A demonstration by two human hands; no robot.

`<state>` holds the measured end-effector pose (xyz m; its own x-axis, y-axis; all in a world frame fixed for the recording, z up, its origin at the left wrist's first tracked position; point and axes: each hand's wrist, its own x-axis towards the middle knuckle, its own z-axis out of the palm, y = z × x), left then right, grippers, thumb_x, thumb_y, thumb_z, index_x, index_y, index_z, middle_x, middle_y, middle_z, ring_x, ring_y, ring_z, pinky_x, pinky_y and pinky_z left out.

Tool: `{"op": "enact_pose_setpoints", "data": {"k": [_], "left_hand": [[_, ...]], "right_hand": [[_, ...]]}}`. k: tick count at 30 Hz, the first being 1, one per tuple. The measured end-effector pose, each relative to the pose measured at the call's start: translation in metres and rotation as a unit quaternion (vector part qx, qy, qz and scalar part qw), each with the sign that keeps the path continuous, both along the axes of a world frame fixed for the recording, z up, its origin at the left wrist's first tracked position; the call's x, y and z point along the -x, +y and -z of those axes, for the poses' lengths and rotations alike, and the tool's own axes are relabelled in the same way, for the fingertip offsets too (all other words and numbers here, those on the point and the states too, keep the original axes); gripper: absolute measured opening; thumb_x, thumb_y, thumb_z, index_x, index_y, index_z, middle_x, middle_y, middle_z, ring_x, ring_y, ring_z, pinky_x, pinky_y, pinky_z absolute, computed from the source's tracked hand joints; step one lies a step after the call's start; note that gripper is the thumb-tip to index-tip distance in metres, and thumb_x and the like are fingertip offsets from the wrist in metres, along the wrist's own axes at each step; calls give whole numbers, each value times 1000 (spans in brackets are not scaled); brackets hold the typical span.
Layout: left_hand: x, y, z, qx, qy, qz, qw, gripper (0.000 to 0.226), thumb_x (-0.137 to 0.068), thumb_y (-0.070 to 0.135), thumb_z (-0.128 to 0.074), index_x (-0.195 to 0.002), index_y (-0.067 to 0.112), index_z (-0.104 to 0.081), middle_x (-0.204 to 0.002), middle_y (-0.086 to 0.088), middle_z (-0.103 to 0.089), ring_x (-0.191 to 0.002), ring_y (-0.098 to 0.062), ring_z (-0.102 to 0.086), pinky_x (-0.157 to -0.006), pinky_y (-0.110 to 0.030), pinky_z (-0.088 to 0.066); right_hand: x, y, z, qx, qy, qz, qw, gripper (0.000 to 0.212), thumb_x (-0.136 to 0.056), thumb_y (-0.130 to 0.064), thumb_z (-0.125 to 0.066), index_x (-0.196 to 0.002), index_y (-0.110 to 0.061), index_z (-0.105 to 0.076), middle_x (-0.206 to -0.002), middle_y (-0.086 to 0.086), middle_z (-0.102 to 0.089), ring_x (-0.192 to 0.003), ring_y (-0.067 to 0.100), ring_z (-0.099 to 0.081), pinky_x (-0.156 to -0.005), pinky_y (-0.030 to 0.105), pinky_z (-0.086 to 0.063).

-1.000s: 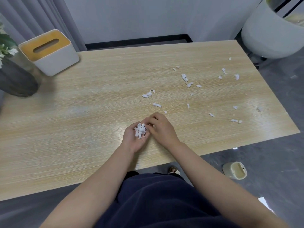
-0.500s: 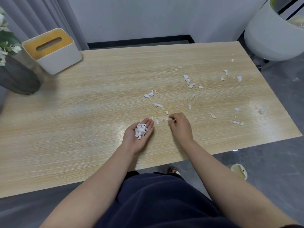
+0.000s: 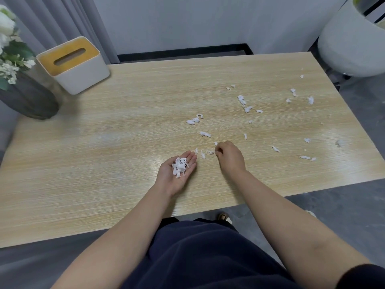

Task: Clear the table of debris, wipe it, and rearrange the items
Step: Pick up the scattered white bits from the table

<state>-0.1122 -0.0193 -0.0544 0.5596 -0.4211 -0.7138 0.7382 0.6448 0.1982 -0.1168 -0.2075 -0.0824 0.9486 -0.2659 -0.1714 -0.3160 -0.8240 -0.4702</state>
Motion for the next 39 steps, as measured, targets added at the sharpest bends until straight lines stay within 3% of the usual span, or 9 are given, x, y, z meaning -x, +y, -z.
{"op": "enact_pose_setpoints", "data": {"k": [6, 17, 23, 29, 32, 35, 39], "left_hand": [[-1, 4, 2, 1, 1, -3, 1000, 35, -96, 15, -33, -100, -4, -63, -92, -16, -71, -78, -26, -72, -78, -39, -53], [-5, 9, -1, -10, 2, -9, 1000, 36, -96, 15, -32, -100, -4, -62, -91, -16, -71, -78, -26, -71, -77, -38, -54], [-5, 11, -2, -7, 3, -10, 1000, 36, -97, 15, -33, -101, -4, -62, -93, -17, -71, -78, -27, -72, -78, -40, -53], [-7, 12, -5, 0, 2, -6, 1000, 35, -97, 16, -33, -100, -4, -63, -91, -16, -72, -77, -27, -71, -76, -39, -54], [-8, 11, -6, -1, 5, -1, 1000, 36, -97, 15, -32, -99, -4, -62, -90, -16, -72, -86, -27, -68, -76, -38, -54], [-9, 9, -6, 2, 11, -7, 1000, 36, -98, 14, -31, -100, -4, -61, -88, -16, -72, -94, -26, -63, -75, -38, -54], [-11, 5, -3, 4, 12, -7, 1000, 36, -97, 14, -30, -99, -4, -61, -88, -16, -71, -82, -27, -70, -74, -37, -55]], "right_hand": [[3, 1, -1, -30, -32, 21, 999, 14, -94, -11, -49, -95, -7, -62, -98, 6, -58, -87, 21, -55, -74, 35, -47], [2, 12, -3, -64, -36, -24, 997, 13, -87, -16, -63, -98, -9, -59, -96, 3, -59, -87, 17, -52, -74, 31, -44], [-4, 12, 0, -40, -15, -31, 999, 32, -90, -12, -57, -121, -7, -58, -112, 8, -57, -104, 22, -52, -82, 25, -37], [-9, 12, 0, -15, -14, -28, 999, 18, -94, -11, -49, -101, -5, -65, -103, 9, -58, -92, 24, -55, -74, 30, -41], [-11, 13, -2, -19, -10, -16, 1000, 17, -93, -11, -50, -96, -7, -66, -99, 8, -60, -87, 21, -55, -70, 27, -38], [-10, 19, -10, -74, -57, 20, 995, 13, -91, -12, -54, -91, -9, -67, -93, 6, -64, -84, 17, -56, -69, 22, -36], [-6, 45, -31, -161, -132, 9, 978, 8, -87, -11, -61, -89, -10, -69, -89, 1, -64, -81, 10, -55, -72, 15, -38]]}}
